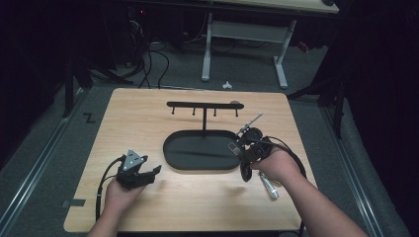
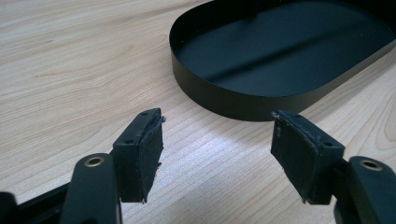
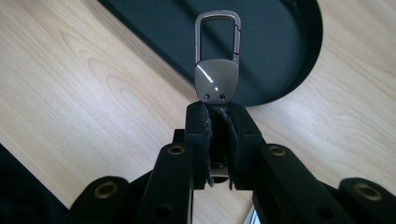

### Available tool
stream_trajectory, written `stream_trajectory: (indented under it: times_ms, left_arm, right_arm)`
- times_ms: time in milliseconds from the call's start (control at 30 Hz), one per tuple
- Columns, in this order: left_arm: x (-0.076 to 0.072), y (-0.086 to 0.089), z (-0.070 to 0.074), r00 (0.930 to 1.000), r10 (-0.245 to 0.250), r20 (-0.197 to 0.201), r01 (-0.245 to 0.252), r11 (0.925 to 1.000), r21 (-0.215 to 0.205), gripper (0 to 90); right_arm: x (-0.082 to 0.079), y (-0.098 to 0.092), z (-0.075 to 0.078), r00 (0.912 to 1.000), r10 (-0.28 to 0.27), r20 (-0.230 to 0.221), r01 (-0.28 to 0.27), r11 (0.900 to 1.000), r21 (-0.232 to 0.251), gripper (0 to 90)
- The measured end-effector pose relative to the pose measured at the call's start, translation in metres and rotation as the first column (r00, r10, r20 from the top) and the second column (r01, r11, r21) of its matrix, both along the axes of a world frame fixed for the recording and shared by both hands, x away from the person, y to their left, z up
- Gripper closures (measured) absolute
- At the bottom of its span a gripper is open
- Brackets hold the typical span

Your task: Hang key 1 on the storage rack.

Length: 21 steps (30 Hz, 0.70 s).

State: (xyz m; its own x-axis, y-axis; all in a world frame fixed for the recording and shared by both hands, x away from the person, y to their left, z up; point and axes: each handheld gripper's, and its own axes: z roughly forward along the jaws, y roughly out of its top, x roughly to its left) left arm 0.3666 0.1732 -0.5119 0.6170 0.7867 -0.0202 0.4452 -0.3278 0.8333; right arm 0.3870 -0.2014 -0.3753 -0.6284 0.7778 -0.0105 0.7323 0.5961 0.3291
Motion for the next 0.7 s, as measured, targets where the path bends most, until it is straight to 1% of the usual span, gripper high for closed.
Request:
stream_trajectory:
  times_ms: [100, 133, 167, 233, 367, 400, 500, 633, 700]
  left_arm:
    - [0.0, 0.0, 0.0, 1.0, 0.0, -0.001, 0.0, 1.0, -0.001, 34.4]
    - [0.0, 0.0, 0.0, 1.0, 0.0, -0.002, 0.0, 1.0, -0.001, 34.4]
    - [0.0, 0.001, 0.0, 1.0, 0.0, -0.002, 0.0, 1.0, -0.002, 34.4]
    - [0.0, 0.001, 0.0, 1.0, 0.002, -0.007, -0.002, 1.0, -0.004, 34.5]
    - [0.0, 0.001, 0.0, 1.0, 0.002, -0.003, -0.002, 1.0, -0.005, 34.6]
    - [0.0, 0.002, 0.0, 1.0, 0.003, -0.003, -0.003, 1.0, -0.007, 34.6]
    - [0.0, 0.002, 0.0, 1.0, 0.004, -0.004, -0.004, 1.0, -0.009, 34.6]
    - [0.0, 0.002, 0.0, 1.0, 0.003, -0.005, -0.003, 1.0, -0.009, 34.6]
    - [0.0, 0.002, 0.0, 1.0, 0.002, -0.006, -0.003, 1.0, -0.008, 34.6]
  right_arm:
    - [0.002, 0.002, 0.004, 1.0, -0.005, 0.001, 0.005, 1.0, 0.002, 80.7]
    - [0.003, 0.002, 0.005, 0.9999, 0.01, 0.011, -0.01, 1.0, 0.0, 80.8]
    - [0.003, 0.003, 0.006, 1.0, 0.002, 0.008, -0.002, 1.0, 0.005, 80.7]
    - [0.005, 0.003, 0.008, 0.9999, 0.009, 0.009, -0.009, 1.0, 0.008, 80.8]
    - [0.007, 0.004, 0.012, 0.9999, 0.006, 0.013, -0.006, 1.0, 0.005, 80.8]
    - [0.009, 0.005, 0.015, 0.9998, 0.005, 0.02, -0.005, 1.0, 0.003, 80.8]
    - [0.011, 0.006, 0.018, 0.9996, 0.003, 0.026, -0.003, 1.0, 0.003, 80.8]
    - [0.016, 0.009, 0.023, 0.9993, 0.004, 0.037, -0.005, 1.0, 0.011, 80.8]
    - [0.019, 0.012, 0.025, 0.9993, -0.006, 0.037, 0.005, 1.0, 0.017, 80.8]
